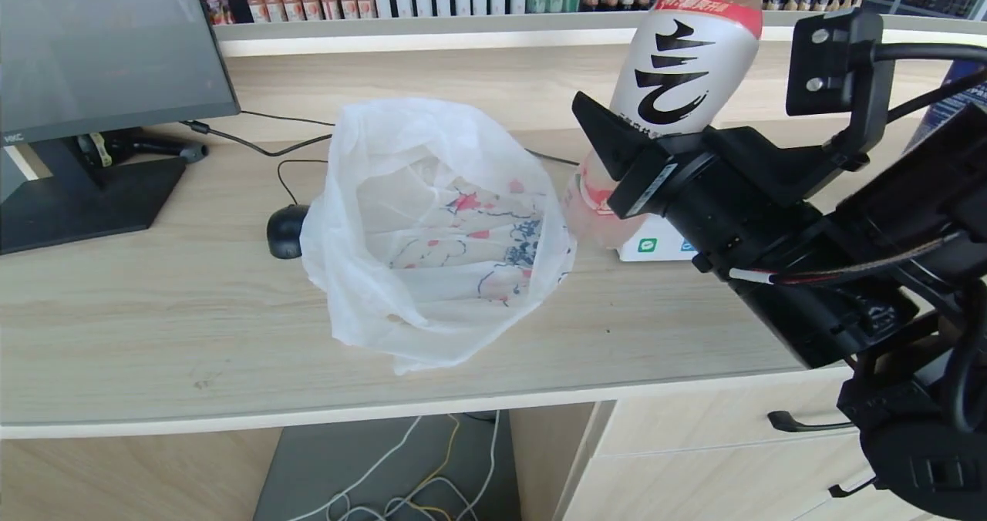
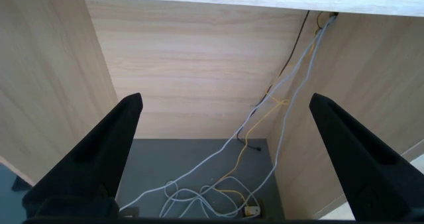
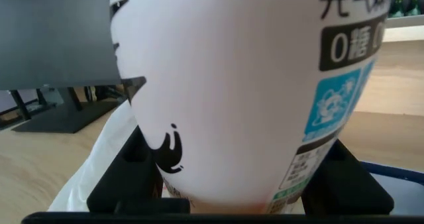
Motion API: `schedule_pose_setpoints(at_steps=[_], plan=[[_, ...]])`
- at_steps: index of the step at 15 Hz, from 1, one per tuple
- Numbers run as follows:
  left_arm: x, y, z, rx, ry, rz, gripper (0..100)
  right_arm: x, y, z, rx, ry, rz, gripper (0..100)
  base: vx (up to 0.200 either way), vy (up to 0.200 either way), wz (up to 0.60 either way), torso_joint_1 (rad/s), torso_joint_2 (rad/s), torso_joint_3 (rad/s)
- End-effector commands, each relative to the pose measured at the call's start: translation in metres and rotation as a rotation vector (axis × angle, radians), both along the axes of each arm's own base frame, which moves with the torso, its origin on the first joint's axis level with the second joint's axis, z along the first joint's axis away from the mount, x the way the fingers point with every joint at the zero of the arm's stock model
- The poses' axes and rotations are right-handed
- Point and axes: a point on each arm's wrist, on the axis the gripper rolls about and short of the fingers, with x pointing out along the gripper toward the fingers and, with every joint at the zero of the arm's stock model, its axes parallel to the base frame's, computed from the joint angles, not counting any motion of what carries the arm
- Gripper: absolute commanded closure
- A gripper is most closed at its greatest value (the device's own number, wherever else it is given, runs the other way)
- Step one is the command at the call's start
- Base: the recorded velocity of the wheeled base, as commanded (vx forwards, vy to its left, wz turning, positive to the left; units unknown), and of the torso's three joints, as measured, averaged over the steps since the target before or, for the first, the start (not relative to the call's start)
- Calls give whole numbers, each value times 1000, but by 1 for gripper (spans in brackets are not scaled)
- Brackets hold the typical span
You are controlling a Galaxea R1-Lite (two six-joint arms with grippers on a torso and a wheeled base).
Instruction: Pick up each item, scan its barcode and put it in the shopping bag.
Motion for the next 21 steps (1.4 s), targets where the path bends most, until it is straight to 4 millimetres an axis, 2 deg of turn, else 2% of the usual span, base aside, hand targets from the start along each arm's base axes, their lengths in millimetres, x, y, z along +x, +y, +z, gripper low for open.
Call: schedule_pose_setpoints(at_steps=[1,8,19,21], plan=[[0,0,0,-1,1,1,0,1,-3,-1,-4,2,-9,100,0,200,0,2,7,2],[0,0,0,-5,0,1,0,6,1,-7,4,19,3,100,0,200,0,3,1,4],[0,0,0,-2,-2,-1,0,16,10,-11,3,24,0,100,0,0,0,0,0,0],[0,0,0,-2,-2,-1,0,20,13,-7,5,20,0,100,0,0,0,0,0,0]])
